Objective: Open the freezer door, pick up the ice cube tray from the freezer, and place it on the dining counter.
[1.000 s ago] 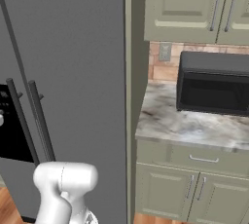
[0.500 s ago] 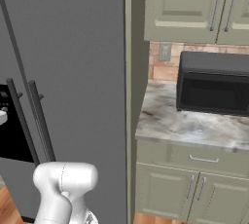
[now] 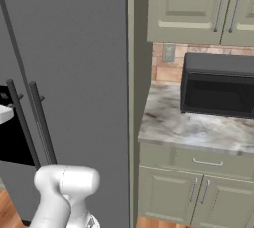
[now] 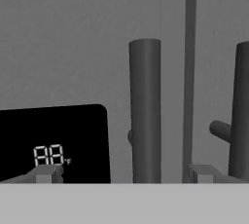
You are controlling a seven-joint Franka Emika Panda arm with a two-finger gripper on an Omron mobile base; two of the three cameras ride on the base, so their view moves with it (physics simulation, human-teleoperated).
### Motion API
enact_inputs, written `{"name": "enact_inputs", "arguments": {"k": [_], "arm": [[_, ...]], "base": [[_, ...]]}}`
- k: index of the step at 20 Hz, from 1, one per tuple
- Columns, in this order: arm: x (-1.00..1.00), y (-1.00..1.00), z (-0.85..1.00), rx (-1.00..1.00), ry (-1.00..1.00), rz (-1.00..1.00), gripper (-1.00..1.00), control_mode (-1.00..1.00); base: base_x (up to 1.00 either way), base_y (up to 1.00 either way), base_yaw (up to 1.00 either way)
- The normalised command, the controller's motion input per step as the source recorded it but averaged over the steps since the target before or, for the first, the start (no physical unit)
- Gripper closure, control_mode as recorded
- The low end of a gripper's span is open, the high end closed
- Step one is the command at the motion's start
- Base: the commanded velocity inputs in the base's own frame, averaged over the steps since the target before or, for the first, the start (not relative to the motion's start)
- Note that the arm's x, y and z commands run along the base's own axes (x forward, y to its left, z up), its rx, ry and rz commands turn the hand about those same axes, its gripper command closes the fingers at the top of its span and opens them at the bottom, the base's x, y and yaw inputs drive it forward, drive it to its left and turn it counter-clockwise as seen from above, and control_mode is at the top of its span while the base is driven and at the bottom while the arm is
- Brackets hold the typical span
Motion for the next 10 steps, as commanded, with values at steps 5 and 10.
{"name": "enact_inputs", "arguments": {"k": [5, 10], "arm": [[0.26, -0.08, 0.00, 0.00, 0.00, -0.05, -1.00, -1.00], [0.26, -0.08, -0.04, 0.00, 0.00, -0.05, -1.00, -1.00]], "base": [[0.00, 0.00, 0.00], [0.00, 0.00, 0.00]]}}
